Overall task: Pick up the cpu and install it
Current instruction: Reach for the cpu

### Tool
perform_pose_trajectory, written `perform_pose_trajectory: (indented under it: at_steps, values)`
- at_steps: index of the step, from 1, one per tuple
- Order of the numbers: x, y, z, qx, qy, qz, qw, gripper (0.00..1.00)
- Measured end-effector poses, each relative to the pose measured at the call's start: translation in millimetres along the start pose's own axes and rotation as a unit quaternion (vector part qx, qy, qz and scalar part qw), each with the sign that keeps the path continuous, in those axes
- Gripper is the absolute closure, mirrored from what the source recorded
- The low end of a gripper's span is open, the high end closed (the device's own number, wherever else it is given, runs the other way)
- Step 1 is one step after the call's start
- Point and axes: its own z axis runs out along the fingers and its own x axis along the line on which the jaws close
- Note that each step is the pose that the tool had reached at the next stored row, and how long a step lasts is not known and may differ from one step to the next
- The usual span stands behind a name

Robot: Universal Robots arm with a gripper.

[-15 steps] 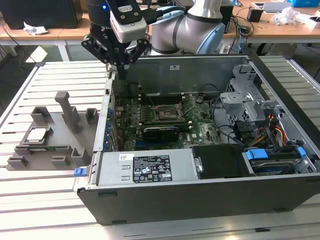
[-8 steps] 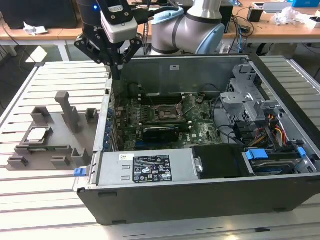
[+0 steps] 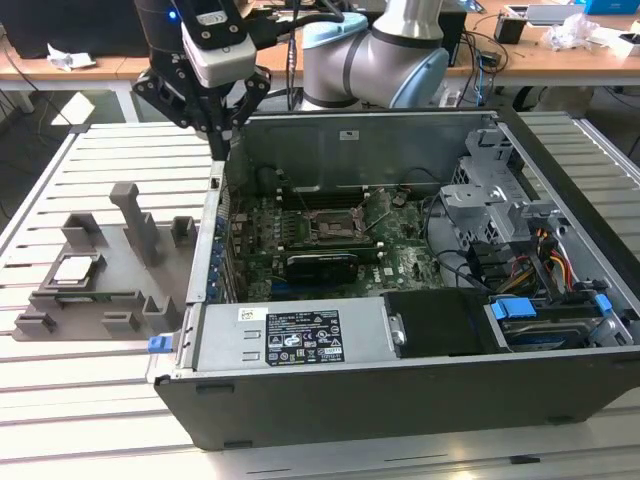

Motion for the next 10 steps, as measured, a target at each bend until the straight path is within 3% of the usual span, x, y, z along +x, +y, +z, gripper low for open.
perform_pose_trajectory:
  at_steps: [10]
  values:
    - [12.0,-0.9,-0.3,0.0000,0.0000,0.000,1.0000,0.89]
